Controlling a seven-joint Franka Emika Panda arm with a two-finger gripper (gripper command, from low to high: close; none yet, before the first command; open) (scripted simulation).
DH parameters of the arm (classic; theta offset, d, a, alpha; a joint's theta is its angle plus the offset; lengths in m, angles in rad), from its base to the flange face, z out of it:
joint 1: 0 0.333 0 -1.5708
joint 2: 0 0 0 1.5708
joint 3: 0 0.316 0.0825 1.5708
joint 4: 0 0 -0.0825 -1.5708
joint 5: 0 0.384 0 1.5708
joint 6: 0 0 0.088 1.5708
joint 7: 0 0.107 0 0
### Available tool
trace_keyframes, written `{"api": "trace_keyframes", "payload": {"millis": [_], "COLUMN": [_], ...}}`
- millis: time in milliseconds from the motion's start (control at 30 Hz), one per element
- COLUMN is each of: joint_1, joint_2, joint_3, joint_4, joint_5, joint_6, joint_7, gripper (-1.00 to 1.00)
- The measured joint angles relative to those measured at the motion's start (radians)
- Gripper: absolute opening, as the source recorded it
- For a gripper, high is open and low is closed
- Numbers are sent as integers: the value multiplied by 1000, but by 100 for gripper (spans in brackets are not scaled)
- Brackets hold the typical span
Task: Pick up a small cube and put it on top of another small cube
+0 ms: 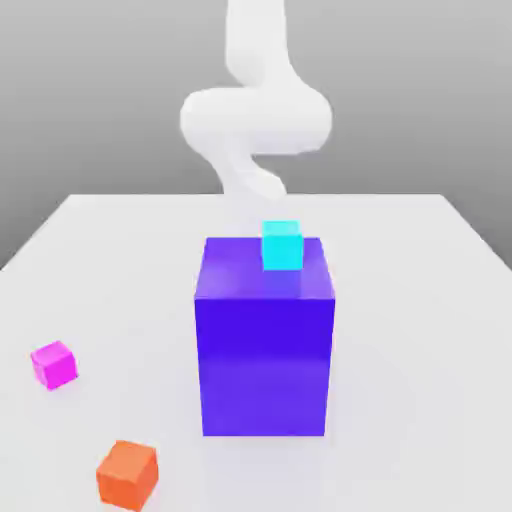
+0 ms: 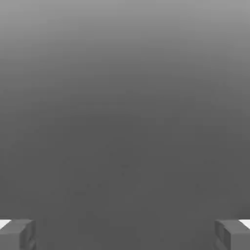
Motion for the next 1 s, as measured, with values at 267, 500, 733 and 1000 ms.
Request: {"api": "trace_keyframes", "payload": {"millis": [267,500,733,1000], "joint_1": [-130,-232,-389,-572], "joint_2": [291,544,812,1055], "joint_3": [-152,-299,-359,-141], "joint_4": [-133,-246,-353,-312], "joint_5": [-34,-4,155,394], "joint_6": [169,314,457,631], "joint_7": [-12,-64,-209,-393], "gripper": [0,0,0,-100]}}
